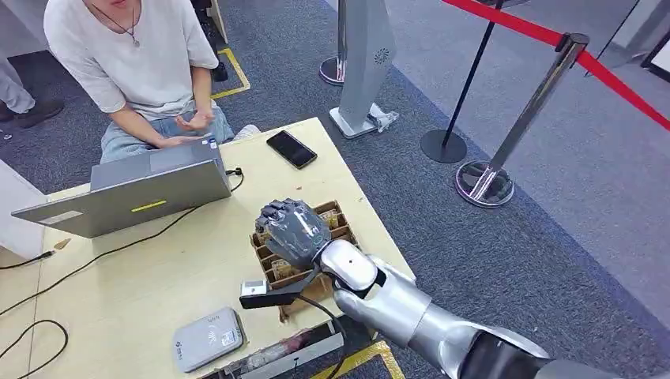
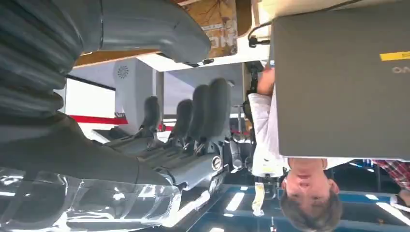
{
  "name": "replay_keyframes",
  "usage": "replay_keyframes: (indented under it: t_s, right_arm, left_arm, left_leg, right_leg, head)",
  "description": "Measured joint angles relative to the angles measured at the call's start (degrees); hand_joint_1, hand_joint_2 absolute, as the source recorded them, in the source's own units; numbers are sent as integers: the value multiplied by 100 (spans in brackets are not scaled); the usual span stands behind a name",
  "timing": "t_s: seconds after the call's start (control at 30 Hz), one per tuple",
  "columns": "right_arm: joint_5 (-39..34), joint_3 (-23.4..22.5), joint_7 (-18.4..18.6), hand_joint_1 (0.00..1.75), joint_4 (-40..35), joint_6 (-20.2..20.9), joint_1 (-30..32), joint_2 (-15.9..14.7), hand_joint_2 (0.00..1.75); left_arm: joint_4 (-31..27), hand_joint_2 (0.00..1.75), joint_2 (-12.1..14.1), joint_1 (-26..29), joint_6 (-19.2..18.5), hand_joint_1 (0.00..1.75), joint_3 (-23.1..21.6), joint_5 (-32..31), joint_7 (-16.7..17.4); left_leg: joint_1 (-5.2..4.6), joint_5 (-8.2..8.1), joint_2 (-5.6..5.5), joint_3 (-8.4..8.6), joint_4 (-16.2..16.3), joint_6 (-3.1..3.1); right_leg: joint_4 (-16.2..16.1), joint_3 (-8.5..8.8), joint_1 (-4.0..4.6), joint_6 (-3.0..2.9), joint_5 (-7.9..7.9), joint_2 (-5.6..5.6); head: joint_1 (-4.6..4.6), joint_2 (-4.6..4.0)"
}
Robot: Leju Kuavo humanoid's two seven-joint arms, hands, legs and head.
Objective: Pass the card to the sensor for recognition and then transmit it.
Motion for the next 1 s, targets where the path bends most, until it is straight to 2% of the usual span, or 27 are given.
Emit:
replay_keyframes:
  t_s: [0.03, 0.07, 0.1, 0.4, 0.53, 0.57, 0.6, 0.77, 0.83, 1.0]
  right_arm:
    - [0, 4, 2, 72, -7, 13, 7, -2, 175]
    - [0, 11, 17, 30, -13, 24, 16, -9, 175]
    - [0, 13, 20, 16, -13, 26, 22, -17, 175]
    - [0, 35, 28, 14, -11, 41, 43, -61, 175]
    - [-2, 35, 42, 19, -11, 50, 44, -68, 175]
    - [-2, 35, 50, 24, -9, 72, 43, -70, 175]
    - [-2, 35, 59, 47, -2, 94, 43, -72, 175]
    - [-4, 42, 83, 59, 94, 144, -21, -72, 175]
    - [-4, 48, 83, 72, 136, 153, -74, -72, 175]
    - [-9, 61, 81, 70, 229, 184, -207, -72, 175]
  left_arm:
    - [0, 0, 2, 2, 0, 0, 0, 0, -7]
    - [0, 0, 4, 3, 0, 0, 0, -7, -9]
    - [0, 0, 7, 6, 0, 0, 0, -11, -9]
    - [0, 0, 24, 11, 0, 0, 0, -35, -11]
    - [0, 0, 24, 11, -11, 0, 0, -50, -13]
    - [0, 0, 26, 10, -15, 0, 0, -54, -13]
    - [0, 0, 26, 10, -15, 0, 0, -66, -11]
    - [0, 0, 24, 8, -15, 0, 0, -85, -4]
    - [0, 0, 24, 8, -17, 0, 0, -85, -4]
    - [0, 0, 24, 8, -24, 0, 0, -85, -4]
  left_leg:
    - [0, 0, 0, 0, 0, 0]
    - [0, 0, 0, 0, 0, 0]
    - [0, 0, 0, 0, 0, 0]
    - [0, 0, 0, 0, 0, 0]
    - [0, 0, 0, 0, 0, 0]
    - [0, 0, 0, 0, 0, 0]
    - [0, 0, 0, 0, 0, 0]
    - [0, 0, 0, -1, 0, 0]
    - [0, 0, 0, 0, 0, 0]
    - [0, 0, 0, -1, 0, 0]
  right_leg:
    - [0, 0, 0, 0, 0, 0]
    - [0, 0, 0, 0, 0, 0]
    - [0, 0, 0, 0, 0, 0]
    - [0, 0, 0, 0, 0, 0]
    - [0, 0, 0, 0, 0, 0]
    - [0, 0, 0, 0, 0, 0]
    - [0, 0, 0, 0, 0, 0]
    - [0, 1, 0, 0, 0, 0]
    - [0, 1, 0, 0, 0, 0]
    - [0, 1, 0, 0, 0, 0]
  head:
    - [0, 0]
    - [0, 0]
    - [0, 0]
    - [0, 0]
    - [0, 0]
    - [0, 0]
    - [0, 0]
    - [0, 0]
    - [0, 0]
    - [0, 0]
